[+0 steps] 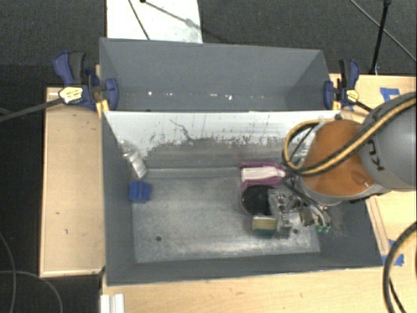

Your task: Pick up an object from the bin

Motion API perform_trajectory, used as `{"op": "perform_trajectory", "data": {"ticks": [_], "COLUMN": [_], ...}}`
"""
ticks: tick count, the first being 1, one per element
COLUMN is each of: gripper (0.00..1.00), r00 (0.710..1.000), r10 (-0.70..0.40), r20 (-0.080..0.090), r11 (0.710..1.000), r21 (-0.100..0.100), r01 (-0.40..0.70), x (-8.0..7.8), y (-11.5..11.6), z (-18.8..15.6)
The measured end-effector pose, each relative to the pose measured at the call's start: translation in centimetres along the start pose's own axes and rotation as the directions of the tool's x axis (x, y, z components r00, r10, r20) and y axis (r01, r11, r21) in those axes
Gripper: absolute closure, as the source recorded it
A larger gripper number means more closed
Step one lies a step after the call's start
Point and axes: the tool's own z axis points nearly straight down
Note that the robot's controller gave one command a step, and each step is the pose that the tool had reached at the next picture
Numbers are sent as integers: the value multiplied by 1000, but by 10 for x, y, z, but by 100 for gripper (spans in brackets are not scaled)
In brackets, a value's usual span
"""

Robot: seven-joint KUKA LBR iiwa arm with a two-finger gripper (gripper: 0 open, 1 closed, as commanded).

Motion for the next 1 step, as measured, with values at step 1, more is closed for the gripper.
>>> {"op": "perform_trajectory", "data": {"ticks": [1], "gripper": [100], "r00": [999], "r10": [33], "r20": [-11], "r11": [999], "r21": [-6], "r01": [-33], "x": [4], "y": [25], "z": [-187]}}
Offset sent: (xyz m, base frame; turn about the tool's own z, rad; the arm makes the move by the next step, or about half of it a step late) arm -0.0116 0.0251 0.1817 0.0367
